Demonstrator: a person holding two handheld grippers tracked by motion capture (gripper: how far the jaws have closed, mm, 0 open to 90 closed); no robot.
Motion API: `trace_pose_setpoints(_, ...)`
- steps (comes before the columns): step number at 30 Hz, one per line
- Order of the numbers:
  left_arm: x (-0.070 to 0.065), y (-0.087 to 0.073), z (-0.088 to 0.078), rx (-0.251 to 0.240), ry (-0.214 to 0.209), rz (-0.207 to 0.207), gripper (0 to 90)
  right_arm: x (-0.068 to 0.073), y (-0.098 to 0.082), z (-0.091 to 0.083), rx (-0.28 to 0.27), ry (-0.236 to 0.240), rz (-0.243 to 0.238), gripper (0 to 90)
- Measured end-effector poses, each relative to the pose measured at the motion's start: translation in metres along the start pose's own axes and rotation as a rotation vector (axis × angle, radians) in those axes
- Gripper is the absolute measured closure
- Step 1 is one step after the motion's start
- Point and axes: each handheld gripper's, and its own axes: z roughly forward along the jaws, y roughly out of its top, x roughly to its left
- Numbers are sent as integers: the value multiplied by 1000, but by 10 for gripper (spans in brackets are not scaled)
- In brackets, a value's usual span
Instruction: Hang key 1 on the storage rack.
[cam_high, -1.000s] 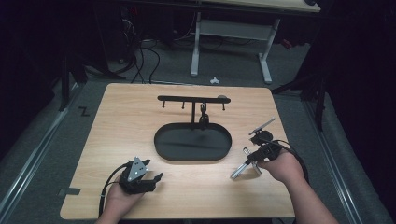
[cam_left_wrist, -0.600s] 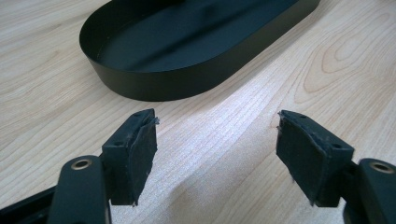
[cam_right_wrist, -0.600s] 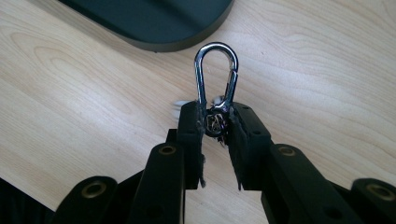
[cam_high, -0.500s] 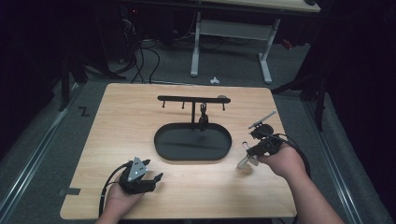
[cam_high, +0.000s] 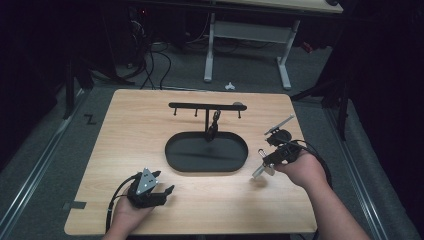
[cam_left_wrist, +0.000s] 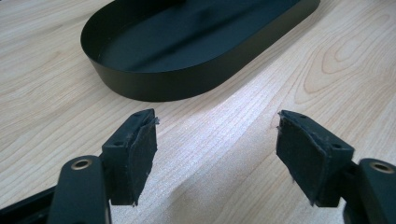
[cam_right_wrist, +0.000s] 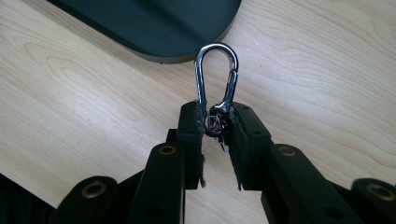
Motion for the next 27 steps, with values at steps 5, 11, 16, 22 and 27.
trace_pose_setpoints(5, 0, 0, 0, 0, 0, 0, 294, -1, 1, -5, -3, -6, 2, 754)
trace_pose_setpoints(11, 0, -1, -1, 1, 0, 1, 295, 1, 4, -9, -11, -9, 1, 754)
trace_pose_setpoints(16, 0, -2, -2, 2, 3, -1, 294, 2, 9, -13, -21, -10, -10, 754)
trace_pose_setpoints(22, 1, -4, -4, 8, 7, -3, 294, 6, 17, -18, -35, -10, -24, 754)
trace_pose_setpoints(27, 3, -7, -7, 5, 17, -11, 294, 10, 26, -24, -47, -13, -40, 754)
